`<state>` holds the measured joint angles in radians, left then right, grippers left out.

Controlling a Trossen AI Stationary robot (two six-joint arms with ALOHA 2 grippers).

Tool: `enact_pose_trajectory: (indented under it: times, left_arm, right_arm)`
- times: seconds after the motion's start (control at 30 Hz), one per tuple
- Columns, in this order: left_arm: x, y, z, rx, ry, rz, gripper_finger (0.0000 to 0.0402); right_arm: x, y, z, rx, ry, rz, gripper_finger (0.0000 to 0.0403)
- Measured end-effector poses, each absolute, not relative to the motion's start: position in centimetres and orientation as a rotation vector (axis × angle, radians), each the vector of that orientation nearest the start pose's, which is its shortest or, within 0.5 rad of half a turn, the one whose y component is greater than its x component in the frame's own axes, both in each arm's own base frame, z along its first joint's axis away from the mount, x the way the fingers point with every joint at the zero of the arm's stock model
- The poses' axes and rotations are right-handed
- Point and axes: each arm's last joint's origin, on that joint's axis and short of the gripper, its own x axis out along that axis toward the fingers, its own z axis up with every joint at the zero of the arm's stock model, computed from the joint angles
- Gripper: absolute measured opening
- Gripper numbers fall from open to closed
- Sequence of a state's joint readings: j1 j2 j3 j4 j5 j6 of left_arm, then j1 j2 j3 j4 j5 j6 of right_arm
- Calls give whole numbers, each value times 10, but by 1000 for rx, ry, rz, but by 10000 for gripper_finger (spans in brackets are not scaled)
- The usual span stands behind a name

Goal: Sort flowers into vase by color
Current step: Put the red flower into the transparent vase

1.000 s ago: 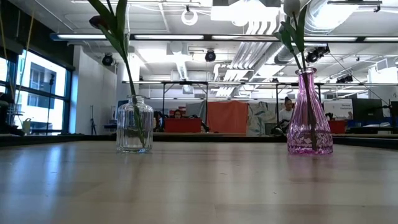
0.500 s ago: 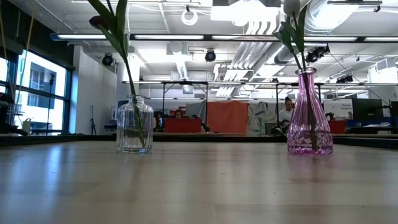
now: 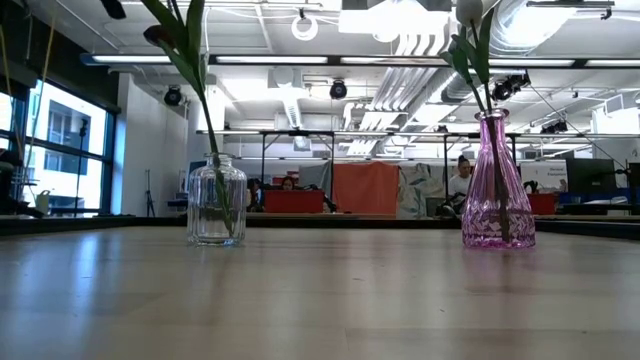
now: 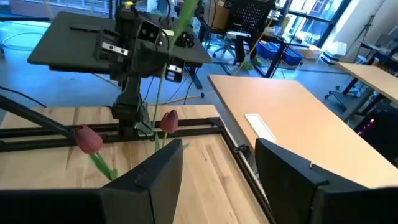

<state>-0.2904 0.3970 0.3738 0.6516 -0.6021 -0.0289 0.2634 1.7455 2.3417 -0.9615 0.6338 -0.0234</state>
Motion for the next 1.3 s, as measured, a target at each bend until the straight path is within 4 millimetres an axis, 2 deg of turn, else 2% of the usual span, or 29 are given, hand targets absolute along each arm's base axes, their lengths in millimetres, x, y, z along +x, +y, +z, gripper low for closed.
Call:
enact_pose_trajectory:
  times: [0.17,0.3,0.47,0.6,0.9,1.07,1.17,1.3]
  left_arm:
    - [109,-7,309,-231,-542,229,0]
    - [118,-3,304,-178,-483,251,0]
    - [123,-8,297,39,-391,143,0]
    - [125,-11,293,-26,-353,16,0]
    - [152,-13,285,-53,-321,49,0]
    - [165,-15,263,-79,-256,36,0]
    - [160,-13,241,-122,-305,63,0]
    - [146,-10,223,-134,-413,95,0]
  right_arm:
    - [328,64,508,-167,362,-374,197]
    - [337,61,502,-170,385,-361,197]
    - [339,60,500,-142,387,-368,197]
    - [338,62,499,-103,385,-372,197]
    - [341,71,491,-67,421,-361,197]
    - [342,71,490,-69,424,-359,197]
    - [341,73,490,-69,423,-354,197]
    - [341,75,490,-71,424,-345,197]
